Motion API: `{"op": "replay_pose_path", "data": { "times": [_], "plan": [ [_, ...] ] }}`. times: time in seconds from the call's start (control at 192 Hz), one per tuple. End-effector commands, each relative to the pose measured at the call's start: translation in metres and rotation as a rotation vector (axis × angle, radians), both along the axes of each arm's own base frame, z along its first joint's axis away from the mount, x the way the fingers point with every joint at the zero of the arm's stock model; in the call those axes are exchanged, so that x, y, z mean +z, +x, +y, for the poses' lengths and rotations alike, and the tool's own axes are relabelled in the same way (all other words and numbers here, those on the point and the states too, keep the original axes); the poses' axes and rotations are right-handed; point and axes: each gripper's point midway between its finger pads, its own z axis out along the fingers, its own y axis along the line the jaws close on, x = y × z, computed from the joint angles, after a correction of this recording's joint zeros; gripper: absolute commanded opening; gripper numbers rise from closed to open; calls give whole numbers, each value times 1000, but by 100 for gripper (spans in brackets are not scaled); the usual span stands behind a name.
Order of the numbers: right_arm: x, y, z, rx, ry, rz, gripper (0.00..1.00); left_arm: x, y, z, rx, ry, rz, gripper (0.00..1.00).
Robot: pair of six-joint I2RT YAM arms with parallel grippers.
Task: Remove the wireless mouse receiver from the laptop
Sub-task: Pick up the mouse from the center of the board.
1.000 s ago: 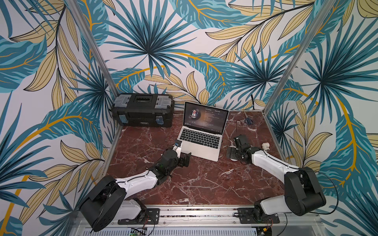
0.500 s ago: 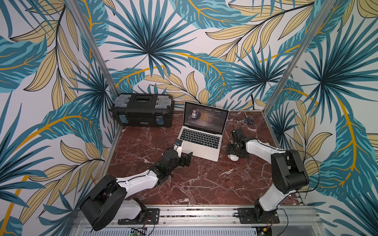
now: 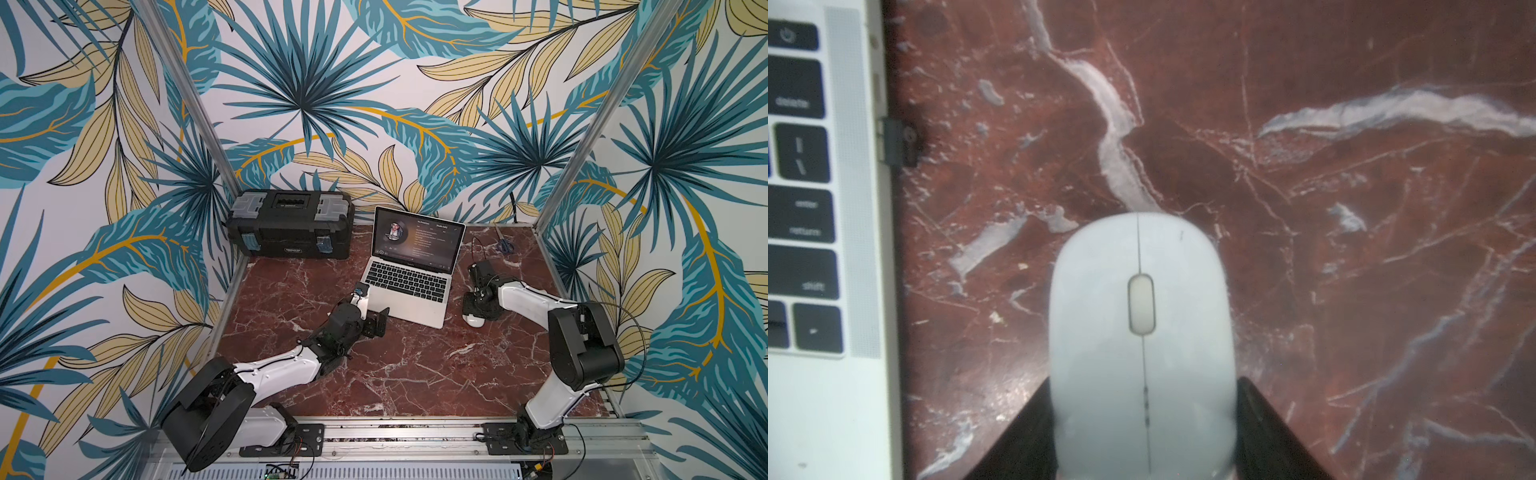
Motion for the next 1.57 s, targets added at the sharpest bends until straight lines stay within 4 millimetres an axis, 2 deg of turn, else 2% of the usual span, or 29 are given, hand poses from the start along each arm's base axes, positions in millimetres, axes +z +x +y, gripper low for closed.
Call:
{"op": "replay_pose_path", "data": {
  "times": [0.0,0.037,0.099,0.136,0.214,0.297,0.37,0.475,0.6,0.73,0.924,1.09,1.231,1.346,1.508,1.56],
  "plan": [
    [21,-5,5,63,21,-19,41,40,5,2,6,5,-99,100],
    [37,-5,11,96,52,-53,40,48,4,4,-8,6,-128,100],
    [71,-7,36,191,179,-123,40,61,-4,-2,-116,-9,-189,100],
    [90,-12,57,257,297,-157,40,66,-11,-8,-212,-20,-224,100],
    [145,-33,114,440,642,-225,42,76,-31,-16,-400,-24,-318,100],
    [193,-57,156,561,982,-220,42,87,-62,-23,-557,-24,-495,100],
    [219,-74,181,658,1145,-207,42,102,-78,-23,-604,-44,-605,100],
    [235,-100,207,801,1218,-168,43,111,-89,-31,-696,-49,-605,100],
    [241,-131,233,956,1292,-74,44,118,-99,-39,-778,-73,-603,100],
    [231,-151,239,1034,1298,19,44,126,-106,-39,-805,-91,-626,100],
    [227,-167,248,1114,1358,73,44,127,-107,-40,-812,-89,-633,100],
    [211,-171,258,1120,1370,142,44,135,-107,-43,-827,-103,-651,100],
    [206,-171,266,1130,1367,167,44,138,-106,-47,-849,-103,-658,100],
    [204,-166,268,1122,1354,167,44,143,-110,-54,-906,-141,-651,91],
    [214,-161,270,1147,1319,109,44,132,-111,-60,-945,-153,-592,64],
    [214,-158,271,1139,1318,111,44,133,-111,-59,-934,-165,-599,61]
  ]
}}
